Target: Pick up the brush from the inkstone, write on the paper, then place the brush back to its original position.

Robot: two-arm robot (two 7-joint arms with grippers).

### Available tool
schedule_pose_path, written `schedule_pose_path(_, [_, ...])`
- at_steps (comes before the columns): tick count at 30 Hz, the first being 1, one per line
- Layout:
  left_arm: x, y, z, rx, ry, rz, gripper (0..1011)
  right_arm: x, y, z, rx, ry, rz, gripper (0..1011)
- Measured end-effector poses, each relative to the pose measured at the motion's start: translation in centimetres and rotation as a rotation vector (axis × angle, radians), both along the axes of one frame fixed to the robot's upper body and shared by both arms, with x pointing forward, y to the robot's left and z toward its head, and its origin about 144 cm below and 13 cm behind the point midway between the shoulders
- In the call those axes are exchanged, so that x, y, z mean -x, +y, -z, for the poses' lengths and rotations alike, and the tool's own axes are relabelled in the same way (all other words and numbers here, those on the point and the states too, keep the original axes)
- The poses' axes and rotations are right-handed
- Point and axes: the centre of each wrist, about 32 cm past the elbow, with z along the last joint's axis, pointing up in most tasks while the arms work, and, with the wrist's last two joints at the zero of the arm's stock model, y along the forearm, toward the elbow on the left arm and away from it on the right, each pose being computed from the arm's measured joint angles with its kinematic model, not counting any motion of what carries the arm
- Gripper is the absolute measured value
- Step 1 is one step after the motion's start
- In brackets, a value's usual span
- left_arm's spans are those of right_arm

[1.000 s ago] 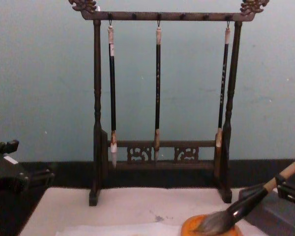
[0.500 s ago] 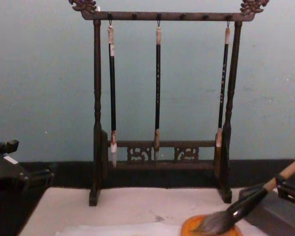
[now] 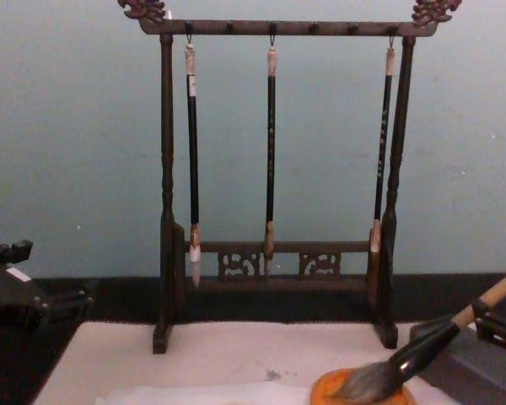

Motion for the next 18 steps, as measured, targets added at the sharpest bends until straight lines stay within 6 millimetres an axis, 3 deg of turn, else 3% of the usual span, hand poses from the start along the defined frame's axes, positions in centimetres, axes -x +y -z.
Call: schedule_pose_path(18, [0.00, 0.00, 0.00, 0.000, 0.000, 0.000, 1009, 0.00, 0.00, 0.00, 0.000, 0.000, 0.000, 1000])
